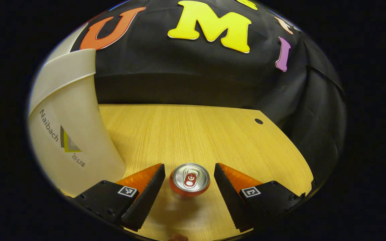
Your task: Press the lid of the desktop garbage bin to open it, pick up the crumpled paper on the desktop and throw it into the bin, then pick up the pop can on the desktop and drop it into the bin, and finally close the garbage bin lid.
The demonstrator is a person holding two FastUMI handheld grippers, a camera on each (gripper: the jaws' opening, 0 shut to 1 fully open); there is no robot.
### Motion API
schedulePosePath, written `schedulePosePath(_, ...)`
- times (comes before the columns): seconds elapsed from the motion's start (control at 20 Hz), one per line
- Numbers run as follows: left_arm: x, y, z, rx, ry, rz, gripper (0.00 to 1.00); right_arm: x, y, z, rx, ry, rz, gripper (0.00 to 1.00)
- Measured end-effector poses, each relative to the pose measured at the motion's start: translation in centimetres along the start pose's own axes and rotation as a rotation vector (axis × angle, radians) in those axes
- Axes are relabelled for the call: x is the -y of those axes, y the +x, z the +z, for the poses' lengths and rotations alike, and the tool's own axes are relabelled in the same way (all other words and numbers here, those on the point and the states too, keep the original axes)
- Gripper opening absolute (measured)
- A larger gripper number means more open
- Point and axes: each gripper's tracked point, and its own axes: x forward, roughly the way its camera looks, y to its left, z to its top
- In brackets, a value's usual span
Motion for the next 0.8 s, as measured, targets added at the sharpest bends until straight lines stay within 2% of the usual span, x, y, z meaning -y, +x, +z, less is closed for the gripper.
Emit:
schedulePosePath(0.5,-0.3,2.6,-2.2,-0.013,0.036,0.035,0.97,-0.2,-0.3,-0.6,-0.02,-0.018,-0.014,0.95)
schedulePosePath(0.55,-0.5,2.5,-2.2,-0.015,0.052,0.04,0.88,-0.3,-0.3,-0.7,-0.023,-0.017,-0.012,0.95)
schedulePosePath(0.8,-0.4,1.0,-0.9,0.025,0.075,0.038,0.83,-0.1,-0.8,-0.5,-0.015,-0.008,-0.012,0.95)
